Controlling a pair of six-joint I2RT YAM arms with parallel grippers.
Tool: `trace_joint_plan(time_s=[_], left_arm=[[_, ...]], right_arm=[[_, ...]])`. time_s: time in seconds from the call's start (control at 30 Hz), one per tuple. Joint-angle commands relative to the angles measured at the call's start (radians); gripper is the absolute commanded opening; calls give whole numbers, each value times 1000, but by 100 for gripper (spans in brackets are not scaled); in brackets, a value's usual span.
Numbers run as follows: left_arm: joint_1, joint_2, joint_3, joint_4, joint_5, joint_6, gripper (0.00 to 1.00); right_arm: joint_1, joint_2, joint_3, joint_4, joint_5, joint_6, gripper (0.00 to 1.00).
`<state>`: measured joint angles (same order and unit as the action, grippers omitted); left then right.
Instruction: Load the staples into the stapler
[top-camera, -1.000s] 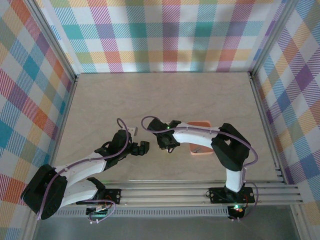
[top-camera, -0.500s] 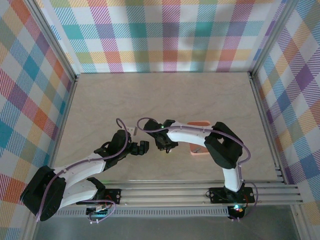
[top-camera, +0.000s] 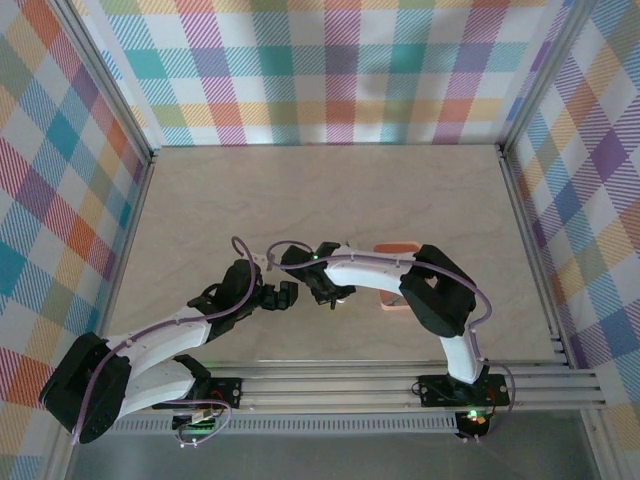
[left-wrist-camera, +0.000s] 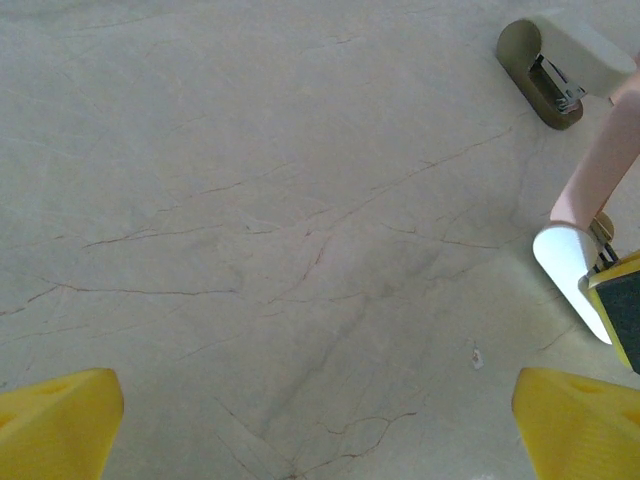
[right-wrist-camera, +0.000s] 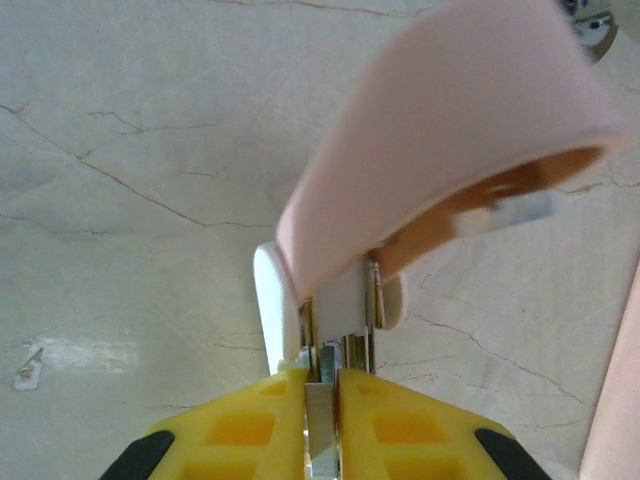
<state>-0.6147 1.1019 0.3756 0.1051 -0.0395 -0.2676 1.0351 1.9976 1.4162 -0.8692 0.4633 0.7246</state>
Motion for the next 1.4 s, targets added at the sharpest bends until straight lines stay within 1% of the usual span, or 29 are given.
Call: trace_joint_plan(time_s=[0.0, 0.23, 0.47, 0.8, 0.87, 0.93, 1.07, 1.27, 1.37], left_arm=[[-13, -18, -13, -1, -14, 11, 100], [-12, -18, -13, 1, -14, 13, 100], [-12, -18, -11, 0, -13, 15, 100], [-14, -15, -9, 2, -10, 16, 100], [-14, -15, -9, 1, -10, 17, 100], [-14, -15, -9, 1, -10, 17, 100], [-14, -16, -9, 0, -7, 18, 100], [-14, -14, -6, -5, -5, 17, 100], [-14, -8, -6, -2, -3, 17, 100]], right_arm=[[12, -29, 2, -14, 37, 2, 14], [21, -59, -7, -15, 70, 6, 14], [21, -64, -9, -19, 71, 23, 15], [20, -115, -62, 23, 72, 38, 14], [18, -137, -82, 36, 70, 48, 16], [7, -155, -105, 53, 47, 56, 21], [-25, -185, -165, 107, -8, 82, 22], [-93, -285, -311, 321, -161, 64, 24], [-128, -330, -368, 388, -225, 53, 24]])
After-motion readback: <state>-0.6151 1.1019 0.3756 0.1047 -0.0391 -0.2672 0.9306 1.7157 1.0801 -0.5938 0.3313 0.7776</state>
